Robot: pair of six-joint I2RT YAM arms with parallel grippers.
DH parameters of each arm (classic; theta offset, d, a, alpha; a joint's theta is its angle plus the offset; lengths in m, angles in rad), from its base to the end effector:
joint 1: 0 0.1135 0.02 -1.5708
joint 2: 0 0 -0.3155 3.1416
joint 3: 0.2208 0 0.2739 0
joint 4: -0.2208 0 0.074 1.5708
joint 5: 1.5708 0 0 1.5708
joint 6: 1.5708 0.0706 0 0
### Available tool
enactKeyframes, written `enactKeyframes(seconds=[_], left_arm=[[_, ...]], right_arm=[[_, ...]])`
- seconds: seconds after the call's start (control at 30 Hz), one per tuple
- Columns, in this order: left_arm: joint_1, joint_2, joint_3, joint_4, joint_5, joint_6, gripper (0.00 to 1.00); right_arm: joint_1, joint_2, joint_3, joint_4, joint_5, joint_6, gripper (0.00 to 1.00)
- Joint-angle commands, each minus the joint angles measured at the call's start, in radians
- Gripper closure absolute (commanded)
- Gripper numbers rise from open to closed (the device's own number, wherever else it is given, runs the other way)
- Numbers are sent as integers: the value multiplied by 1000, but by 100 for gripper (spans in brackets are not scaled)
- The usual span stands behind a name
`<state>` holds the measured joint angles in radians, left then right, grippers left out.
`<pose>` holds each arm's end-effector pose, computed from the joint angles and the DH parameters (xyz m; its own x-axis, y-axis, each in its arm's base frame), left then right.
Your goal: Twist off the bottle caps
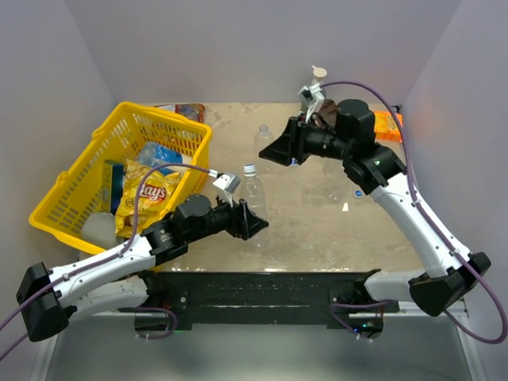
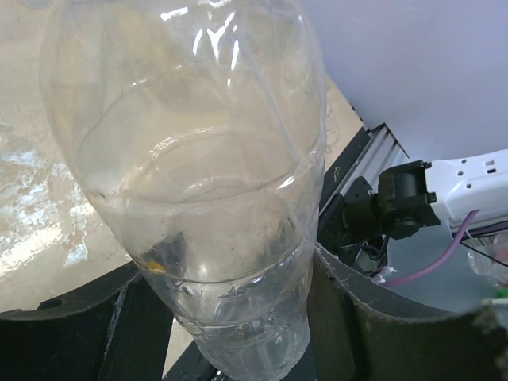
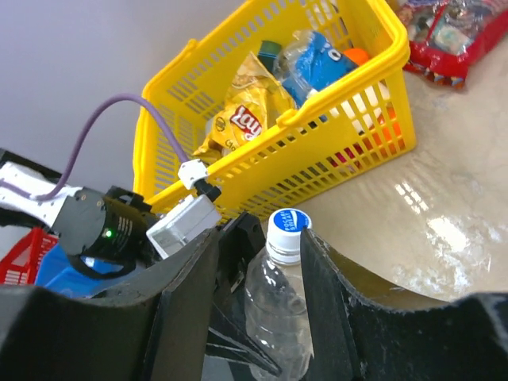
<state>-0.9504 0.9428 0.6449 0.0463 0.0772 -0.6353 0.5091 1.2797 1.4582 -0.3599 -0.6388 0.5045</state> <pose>0.1395 -0.2046 0.3118 -0.6237 -0.1448 -0.7682 0.6020 0.5378 -0.5902 0.2505 0.1880 0.4986 -0.5746 0.1237 -0.8091 -0.7147 0.4060 0.5696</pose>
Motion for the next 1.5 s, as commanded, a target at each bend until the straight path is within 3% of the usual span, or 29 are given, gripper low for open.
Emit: enactKeyframes(seconds=[0.0, 0.23, 1.47], left_arm=[[-7, 16, 56, 30, -42, -4, 74], [-8, 27, 64, 27, -44, -10, 75], [-40, 103, 124, 21, -4, 23, 78]], right_arm=[[95, 44, 119, -212, 279, -106, 49], [160, 70, 136, -264, 337, -112, 45], [215, 159, 175, -214, 277, -104, 49]])
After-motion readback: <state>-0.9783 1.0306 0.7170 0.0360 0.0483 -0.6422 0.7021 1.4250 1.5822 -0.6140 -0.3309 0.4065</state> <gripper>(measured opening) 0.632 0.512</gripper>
